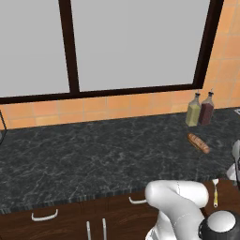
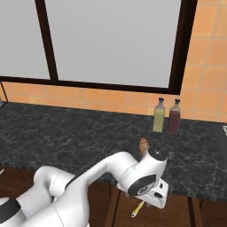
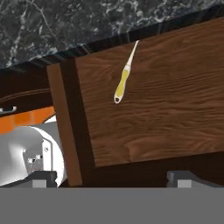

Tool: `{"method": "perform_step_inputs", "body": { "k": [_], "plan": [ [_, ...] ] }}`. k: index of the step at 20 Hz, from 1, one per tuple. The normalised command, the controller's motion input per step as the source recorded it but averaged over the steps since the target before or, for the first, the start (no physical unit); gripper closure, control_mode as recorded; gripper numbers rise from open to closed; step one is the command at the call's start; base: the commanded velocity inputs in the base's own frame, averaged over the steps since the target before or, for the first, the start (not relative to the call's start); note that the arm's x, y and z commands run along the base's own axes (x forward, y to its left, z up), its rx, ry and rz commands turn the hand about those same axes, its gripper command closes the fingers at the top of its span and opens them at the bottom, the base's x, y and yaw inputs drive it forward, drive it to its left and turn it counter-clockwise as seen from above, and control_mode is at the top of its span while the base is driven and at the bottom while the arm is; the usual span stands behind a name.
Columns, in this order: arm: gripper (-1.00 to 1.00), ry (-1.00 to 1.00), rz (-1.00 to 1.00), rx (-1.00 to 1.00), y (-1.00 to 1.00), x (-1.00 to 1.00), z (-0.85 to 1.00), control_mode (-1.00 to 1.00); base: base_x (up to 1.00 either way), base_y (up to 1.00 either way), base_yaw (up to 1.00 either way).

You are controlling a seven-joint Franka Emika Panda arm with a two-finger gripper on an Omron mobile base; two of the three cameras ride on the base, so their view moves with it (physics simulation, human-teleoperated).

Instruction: Pick the dish brush from the drawer and place it on the counter.

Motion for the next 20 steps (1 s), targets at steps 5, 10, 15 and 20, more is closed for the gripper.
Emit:
{"method": "perform_step_inputs", "body": {
  "k": [5,10,15,20],
  "plan": [
    [-1.00,0.00,0.00,-0.01,-0.03,0.00,-0.81,-1.00,0.00,0.00,0.00],
    [-1.00,0.04,0.00,0.02,-0.19,0.00,-0.73,-1.00,0.00,0.00,0.00],
    [-1.00,0.16,0.00,0.12,-0.50,0.01,-0.38,-1.00,0.00,0.00,0.00],
    [-1.00,0.06,0.00,0.07,-0.28,0.00,-0.24,-1.00,0.00,0.00,0.00]
  ]
}}
